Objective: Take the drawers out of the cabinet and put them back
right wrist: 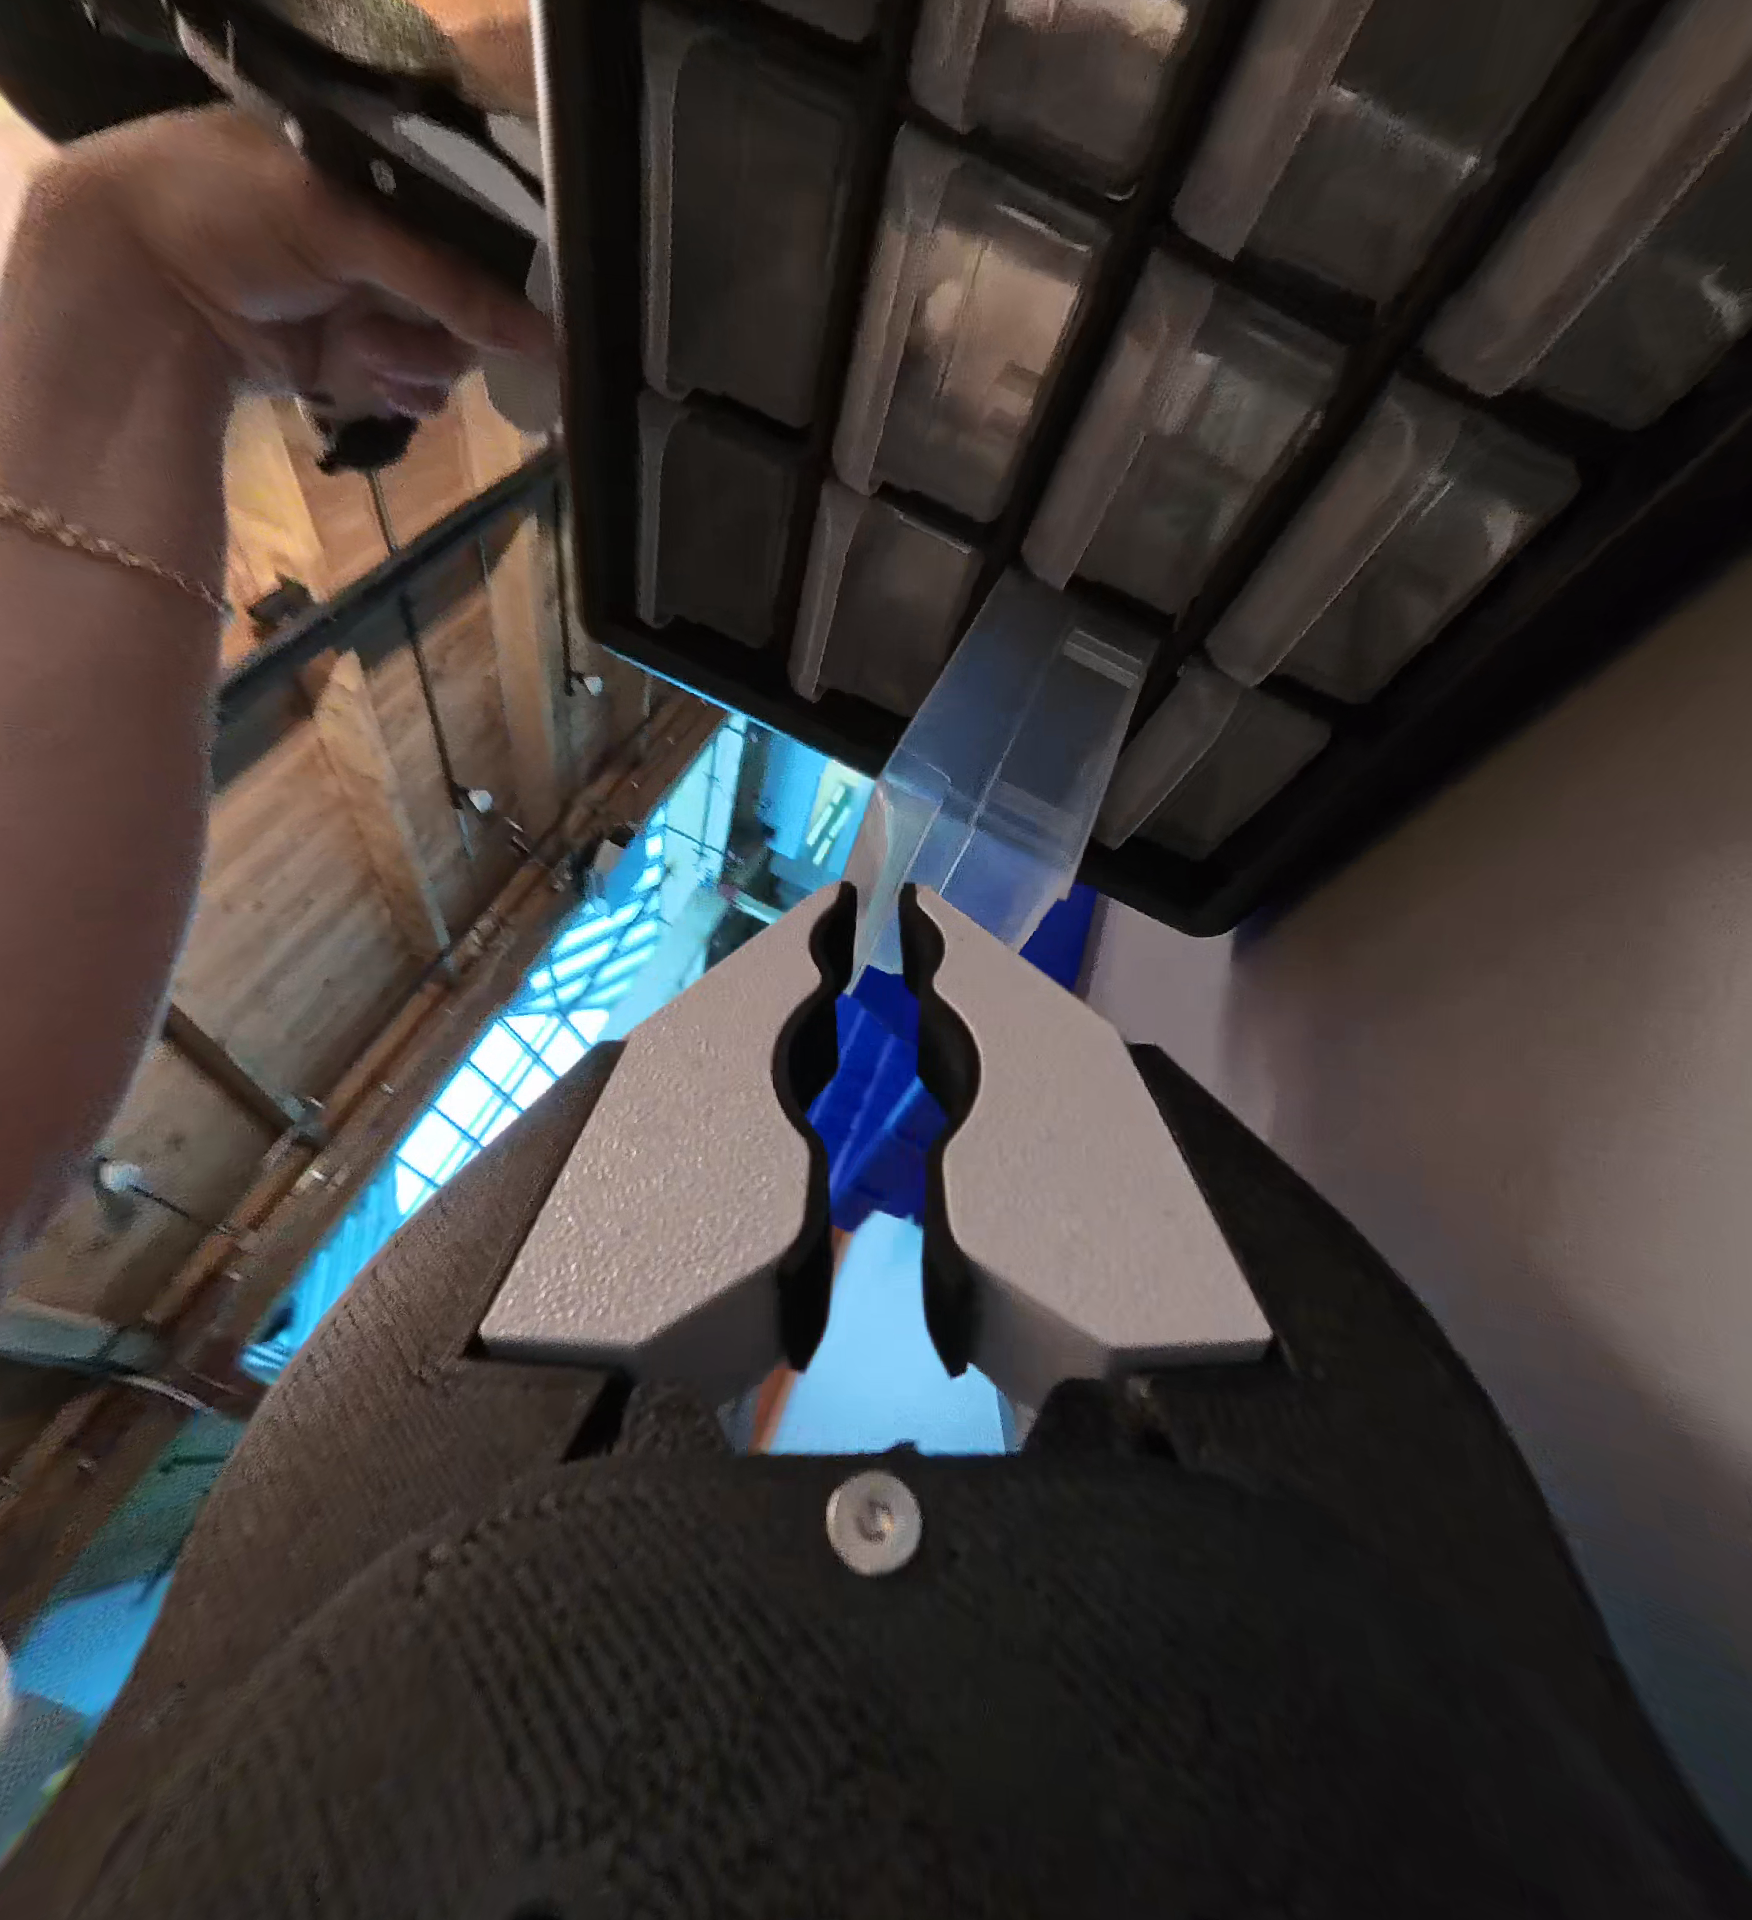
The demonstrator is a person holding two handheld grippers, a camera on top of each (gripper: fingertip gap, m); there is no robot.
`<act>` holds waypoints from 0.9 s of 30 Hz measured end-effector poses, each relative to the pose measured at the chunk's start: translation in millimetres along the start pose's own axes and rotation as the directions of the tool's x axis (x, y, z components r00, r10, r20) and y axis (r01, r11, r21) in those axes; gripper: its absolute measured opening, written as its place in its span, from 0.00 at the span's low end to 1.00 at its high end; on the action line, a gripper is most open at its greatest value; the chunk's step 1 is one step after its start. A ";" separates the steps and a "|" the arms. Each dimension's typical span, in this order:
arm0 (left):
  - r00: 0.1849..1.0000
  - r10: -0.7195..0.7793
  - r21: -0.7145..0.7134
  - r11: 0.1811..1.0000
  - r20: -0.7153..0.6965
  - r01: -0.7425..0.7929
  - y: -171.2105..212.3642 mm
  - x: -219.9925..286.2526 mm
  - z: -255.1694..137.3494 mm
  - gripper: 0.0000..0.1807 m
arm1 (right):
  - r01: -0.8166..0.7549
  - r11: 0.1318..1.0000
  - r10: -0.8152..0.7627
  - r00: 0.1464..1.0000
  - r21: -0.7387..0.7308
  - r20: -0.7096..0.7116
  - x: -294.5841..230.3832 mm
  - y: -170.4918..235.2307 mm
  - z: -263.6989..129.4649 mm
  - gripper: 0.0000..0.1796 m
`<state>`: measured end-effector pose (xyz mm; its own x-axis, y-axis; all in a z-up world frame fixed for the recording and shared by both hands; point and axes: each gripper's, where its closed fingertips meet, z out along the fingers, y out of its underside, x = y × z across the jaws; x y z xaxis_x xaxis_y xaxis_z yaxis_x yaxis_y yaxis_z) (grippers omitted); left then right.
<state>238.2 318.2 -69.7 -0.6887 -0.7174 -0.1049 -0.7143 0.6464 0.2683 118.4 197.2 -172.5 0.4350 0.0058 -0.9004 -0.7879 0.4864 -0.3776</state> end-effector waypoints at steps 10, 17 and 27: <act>1.000 0.009 0.010 1.000 0.007 -0.009 -0.1 0.3 0.1 0.00 | 0.268 0.957 -0.278 0.957 -0.108 -0.086 4.6 4.0 -7.2 0.29; 1.000 0.014 0.018 1.000 0.022 -0.014 -0.2 0.7 0.1 0.00 | 0.436 0.887 -0.449 0.891 -0.151 -0.066 3.2 1.8 -18.4 0.31; 0.999 0.022 0.010 1.000 0.039 -0.022 -0.2 0.9 0.2 0.00 | 0.847 -0.527 -0.685 -0.380 -0.063 0.622 -23.8 26.9 -8.0 0.41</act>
<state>237.7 317.4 -70.0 -0.7083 -0.6926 -0.1365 -0.7002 0.6646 0.2608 83.3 203.1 -162.9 0.6453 0.2080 0.7351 0.7566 -0.3067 -0.5774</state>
